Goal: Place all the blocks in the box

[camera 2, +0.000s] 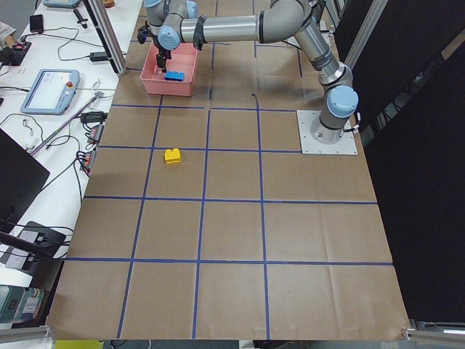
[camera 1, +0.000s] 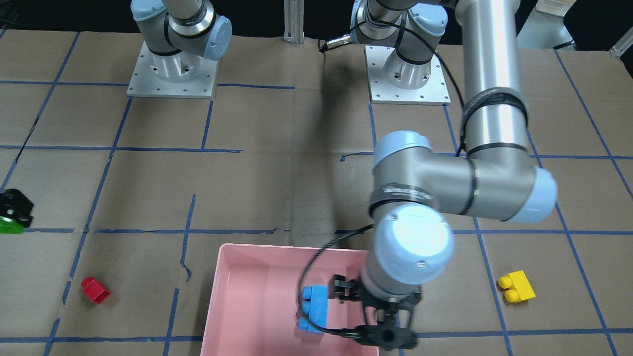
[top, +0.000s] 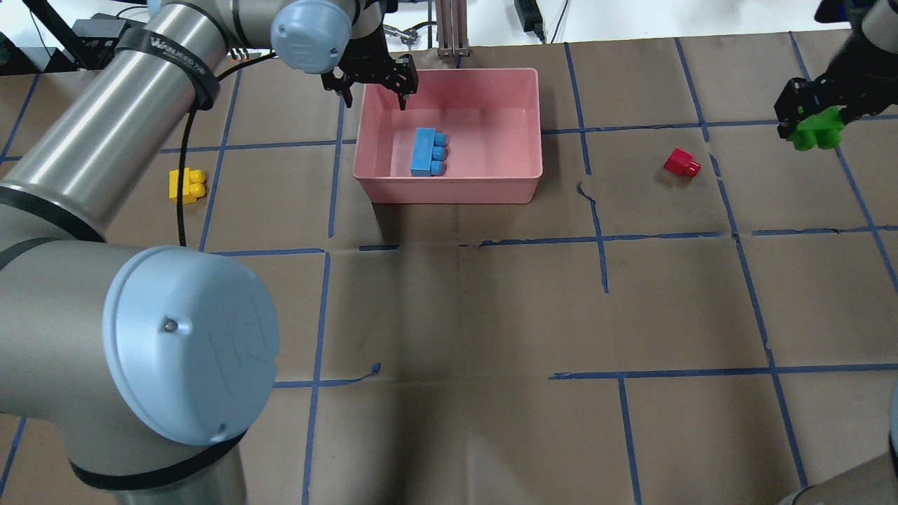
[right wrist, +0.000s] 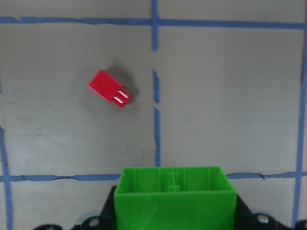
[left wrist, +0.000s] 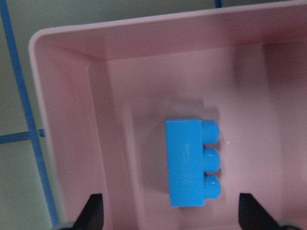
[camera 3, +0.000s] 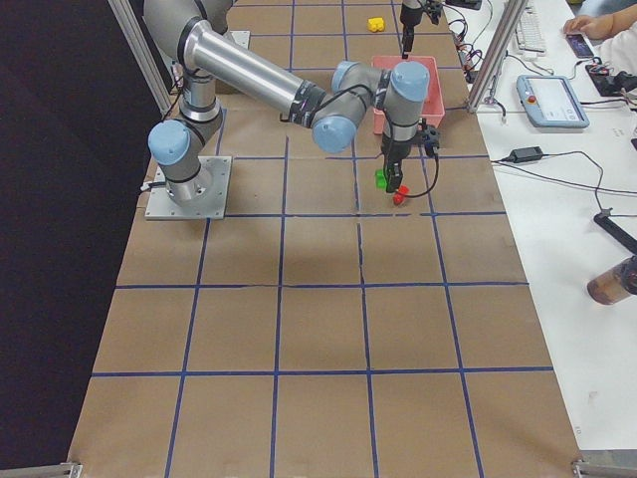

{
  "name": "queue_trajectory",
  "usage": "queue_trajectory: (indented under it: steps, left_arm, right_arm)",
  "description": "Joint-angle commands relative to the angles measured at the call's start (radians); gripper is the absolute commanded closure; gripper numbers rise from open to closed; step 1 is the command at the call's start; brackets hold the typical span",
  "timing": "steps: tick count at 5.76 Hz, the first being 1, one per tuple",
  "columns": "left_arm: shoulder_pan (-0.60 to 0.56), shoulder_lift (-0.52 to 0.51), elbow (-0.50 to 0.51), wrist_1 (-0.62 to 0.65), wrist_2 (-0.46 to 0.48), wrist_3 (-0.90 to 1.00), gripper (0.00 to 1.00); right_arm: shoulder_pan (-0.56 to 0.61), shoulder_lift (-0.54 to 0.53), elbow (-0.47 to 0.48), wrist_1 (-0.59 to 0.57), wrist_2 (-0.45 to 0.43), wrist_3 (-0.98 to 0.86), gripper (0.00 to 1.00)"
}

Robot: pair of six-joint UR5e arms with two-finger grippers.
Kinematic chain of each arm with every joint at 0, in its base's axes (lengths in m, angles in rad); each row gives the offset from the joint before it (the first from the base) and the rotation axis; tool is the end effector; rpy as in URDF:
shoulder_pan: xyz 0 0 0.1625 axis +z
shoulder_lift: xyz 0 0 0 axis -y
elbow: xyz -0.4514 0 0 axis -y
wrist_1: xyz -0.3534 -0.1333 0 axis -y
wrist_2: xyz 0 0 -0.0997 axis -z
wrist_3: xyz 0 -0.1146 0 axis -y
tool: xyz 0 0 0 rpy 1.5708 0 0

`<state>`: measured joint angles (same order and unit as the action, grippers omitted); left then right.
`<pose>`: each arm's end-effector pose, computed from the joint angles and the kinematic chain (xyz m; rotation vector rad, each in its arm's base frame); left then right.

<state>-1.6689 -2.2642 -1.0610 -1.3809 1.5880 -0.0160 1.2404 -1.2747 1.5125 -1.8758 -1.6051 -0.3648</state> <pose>-0.2028 -0.7200 0.3312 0.1282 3.1221 -0.0113 -0.0665 -0.5928 0.4034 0.0513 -3.0850 0.0795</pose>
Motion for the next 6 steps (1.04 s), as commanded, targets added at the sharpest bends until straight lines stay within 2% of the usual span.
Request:
queue_trajectory:
  steps: [1,2,3,4,5,6]
  left_arm:
    - [0.169,0.102,-0.159,-0.004,0.003,0.135,0.01]
    - [0.26,0.144,-0.239,0.003,0.003,0.225,0.01]
    - [0.306,0.147,-0.301,0.034,0.012,0.317,0.01]
    - [0.402,0.143,-0.357,0.124,0.041,0.383,0.01]
    - [0.435,0.115,-0.366,0.163,0.043,0.372,0.01]
    - [0.457,0.062,-0.369,0.268,0.044,0.372,0.01]
  right_arm:
    - [0.246,0.041,-0.061,-0.008,0.01,0.163,0.61]
    - [0.33,0.111,-0.134,-0.013,0.031,0.273,0.62]
    - [0.426,0.241,-0.288,-0.011,0.034,0.388,0.62]
    - [0.494,0.346,-0.389,-0.017,0.033,0.464,0.62]
    - [0.558,0.462,-0.493,-0.054,0.033,0.55,0.62]
    - [0.573,0.486,-0.511,-0.072,0.033,0.566,0.59]
